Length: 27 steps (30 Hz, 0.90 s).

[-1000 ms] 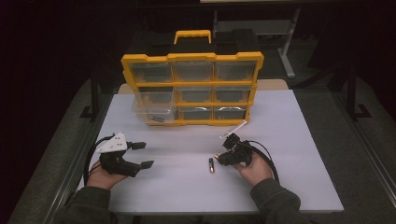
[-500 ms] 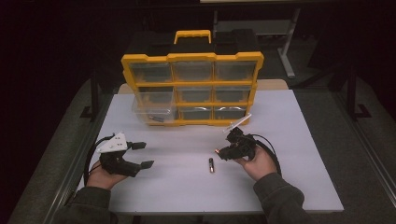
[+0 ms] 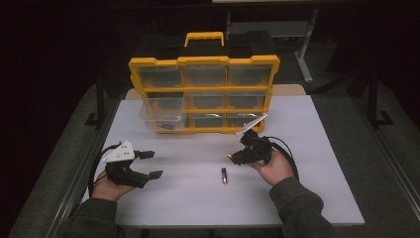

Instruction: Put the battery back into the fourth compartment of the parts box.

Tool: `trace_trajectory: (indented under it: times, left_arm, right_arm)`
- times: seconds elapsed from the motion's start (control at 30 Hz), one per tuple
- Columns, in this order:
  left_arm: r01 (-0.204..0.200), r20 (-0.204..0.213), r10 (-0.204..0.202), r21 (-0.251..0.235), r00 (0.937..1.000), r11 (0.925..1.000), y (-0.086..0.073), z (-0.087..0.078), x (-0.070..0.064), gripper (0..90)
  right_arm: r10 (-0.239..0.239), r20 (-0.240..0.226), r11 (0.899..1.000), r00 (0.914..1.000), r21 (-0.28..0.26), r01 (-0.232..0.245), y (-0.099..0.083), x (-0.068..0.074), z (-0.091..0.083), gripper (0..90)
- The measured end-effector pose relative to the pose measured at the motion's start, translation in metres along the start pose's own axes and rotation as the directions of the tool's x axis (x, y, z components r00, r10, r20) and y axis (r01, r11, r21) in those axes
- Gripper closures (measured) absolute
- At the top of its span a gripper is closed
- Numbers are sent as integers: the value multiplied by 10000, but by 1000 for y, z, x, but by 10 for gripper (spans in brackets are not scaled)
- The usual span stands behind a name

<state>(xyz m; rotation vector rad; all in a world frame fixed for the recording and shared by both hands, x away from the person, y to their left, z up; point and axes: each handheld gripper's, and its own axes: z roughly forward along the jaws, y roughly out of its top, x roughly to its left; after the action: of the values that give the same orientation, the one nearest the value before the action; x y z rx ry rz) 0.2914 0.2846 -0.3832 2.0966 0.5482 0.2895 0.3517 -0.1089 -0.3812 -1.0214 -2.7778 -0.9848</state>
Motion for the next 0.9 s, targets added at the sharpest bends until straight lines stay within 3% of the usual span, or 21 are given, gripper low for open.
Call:
trace_trajectory:
  times: [0.9]
  left_arm:
    - [-80,-20,80,-26,10000,10000,0,-1,1,251]
  right_arm:
    - [-224,-165,9996,9996,-178,221,27,-2,-17,760]
